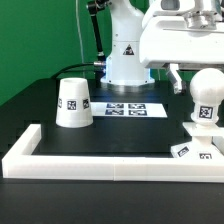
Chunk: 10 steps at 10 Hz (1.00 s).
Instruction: Assemble lamp
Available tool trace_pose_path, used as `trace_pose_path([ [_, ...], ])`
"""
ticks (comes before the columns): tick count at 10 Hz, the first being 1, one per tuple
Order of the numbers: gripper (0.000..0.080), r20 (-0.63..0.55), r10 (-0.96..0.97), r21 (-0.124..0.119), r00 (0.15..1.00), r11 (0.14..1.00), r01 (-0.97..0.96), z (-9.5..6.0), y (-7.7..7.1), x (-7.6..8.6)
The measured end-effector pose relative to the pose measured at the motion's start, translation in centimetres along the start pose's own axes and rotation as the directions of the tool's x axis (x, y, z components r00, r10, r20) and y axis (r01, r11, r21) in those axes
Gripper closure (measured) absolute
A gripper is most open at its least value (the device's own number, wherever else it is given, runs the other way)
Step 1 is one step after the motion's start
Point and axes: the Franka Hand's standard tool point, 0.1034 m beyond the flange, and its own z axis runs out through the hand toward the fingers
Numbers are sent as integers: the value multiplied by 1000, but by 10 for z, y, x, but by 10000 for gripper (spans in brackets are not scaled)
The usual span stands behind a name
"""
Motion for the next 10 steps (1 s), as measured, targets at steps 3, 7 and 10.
trace_pose_path([
  [3, 101, -4, -1, 1, 1000, 1000, 1, -4, -1, 4],
  [7, 100, 46, 0, 15, 999, 1000, -1, -13, -1, 12],
  [10, 100, 152, 1, 36, 988, 999, -7, -9, 0, 8],
])
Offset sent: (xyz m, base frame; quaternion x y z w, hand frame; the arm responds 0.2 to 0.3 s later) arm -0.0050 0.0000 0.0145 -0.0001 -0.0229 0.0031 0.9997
